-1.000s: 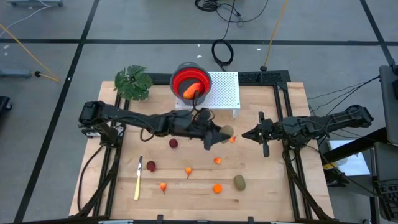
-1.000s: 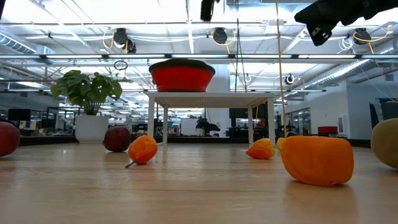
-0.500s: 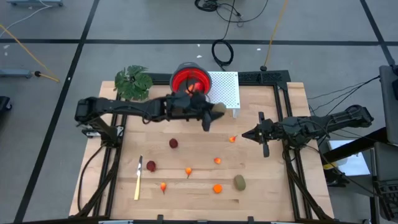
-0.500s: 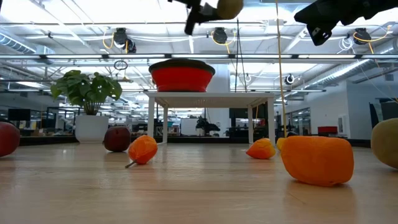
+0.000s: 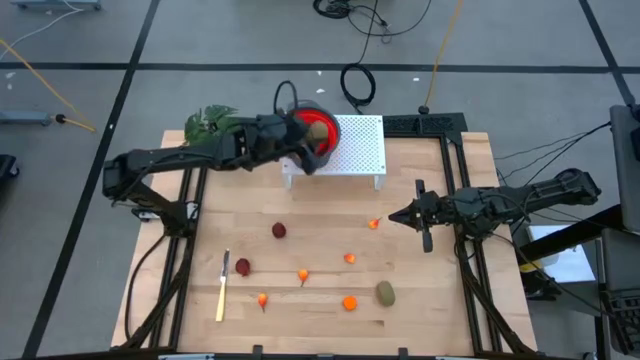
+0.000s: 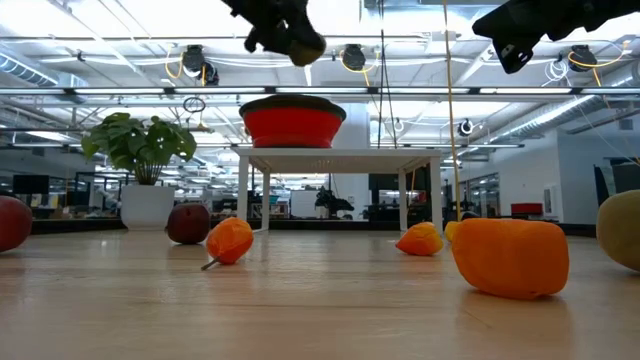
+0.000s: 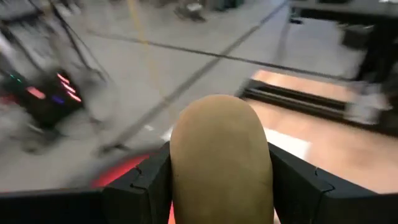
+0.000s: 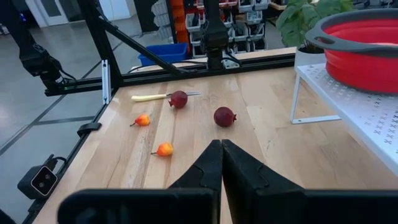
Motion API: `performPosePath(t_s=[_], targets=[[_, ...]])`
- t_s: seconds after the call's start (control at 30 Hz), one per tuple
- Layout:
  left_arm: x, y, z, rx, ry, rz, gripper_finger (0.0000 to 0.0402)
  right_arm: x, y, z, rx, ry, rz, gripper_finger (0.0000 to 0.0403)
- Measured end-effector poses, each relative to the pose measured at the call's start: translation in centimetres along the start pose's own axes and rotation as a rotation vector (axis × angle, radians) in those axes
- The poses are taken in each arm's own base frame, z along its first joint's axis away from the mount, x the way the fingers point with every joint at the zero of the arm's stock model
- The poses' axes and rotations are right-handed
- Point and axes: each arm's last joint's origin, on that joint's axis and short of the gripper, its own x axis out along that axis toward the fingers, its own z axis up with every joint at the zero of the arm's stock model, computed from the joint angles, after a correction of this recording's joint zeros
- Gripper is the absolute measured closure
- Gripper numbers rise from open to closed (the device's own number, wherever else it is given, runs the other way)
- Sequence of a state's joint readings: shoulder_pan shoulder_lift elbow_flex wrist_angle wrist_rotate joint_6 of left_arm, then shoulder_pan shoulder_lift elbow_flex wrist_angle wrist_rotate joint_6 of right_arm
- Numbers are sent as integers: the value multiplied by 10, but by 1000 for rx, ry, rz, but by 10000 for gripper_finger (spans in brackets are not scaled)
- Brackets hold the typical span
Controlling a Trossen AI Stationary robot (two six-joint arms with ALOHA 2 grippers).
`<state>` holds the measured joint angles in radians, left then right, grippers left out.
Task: Pick & Place Fruit
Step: Put the kiwi into the red strainer bowl on the shelf
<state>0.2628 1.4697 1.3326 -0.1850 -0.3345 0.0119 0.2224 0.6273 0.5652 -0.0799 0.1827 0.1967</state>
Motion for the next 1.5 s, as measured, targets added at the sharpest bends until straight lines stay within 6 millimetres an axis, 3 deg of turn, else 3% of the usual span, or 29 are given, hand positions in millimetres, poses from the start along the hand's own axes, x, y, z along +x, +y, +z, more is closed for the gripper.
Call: performPosePath(t_s=[0.2, 0.57, 0.8, 1.13, 1.5], targets=[[7, 28, -3, 197, 52, 160, 193, 0, 0, 0, 0, 0, 0, 399], [14, 71, -16, 209, 178, 206, 193, 0, 0, 0, 0, 0, 0, 399], [18, 70, -24, 245, 240, 192, 193, 0, 0, 0, 0, -2, -7, 399], [45, 57, -46, 287, 335, 125, 192, 0, 0, 0, 0, 0, -8, 399], [45, 58, -53, 208, 385, 46, 192, 0, 0, 0, 0, 0, -8, 399]])
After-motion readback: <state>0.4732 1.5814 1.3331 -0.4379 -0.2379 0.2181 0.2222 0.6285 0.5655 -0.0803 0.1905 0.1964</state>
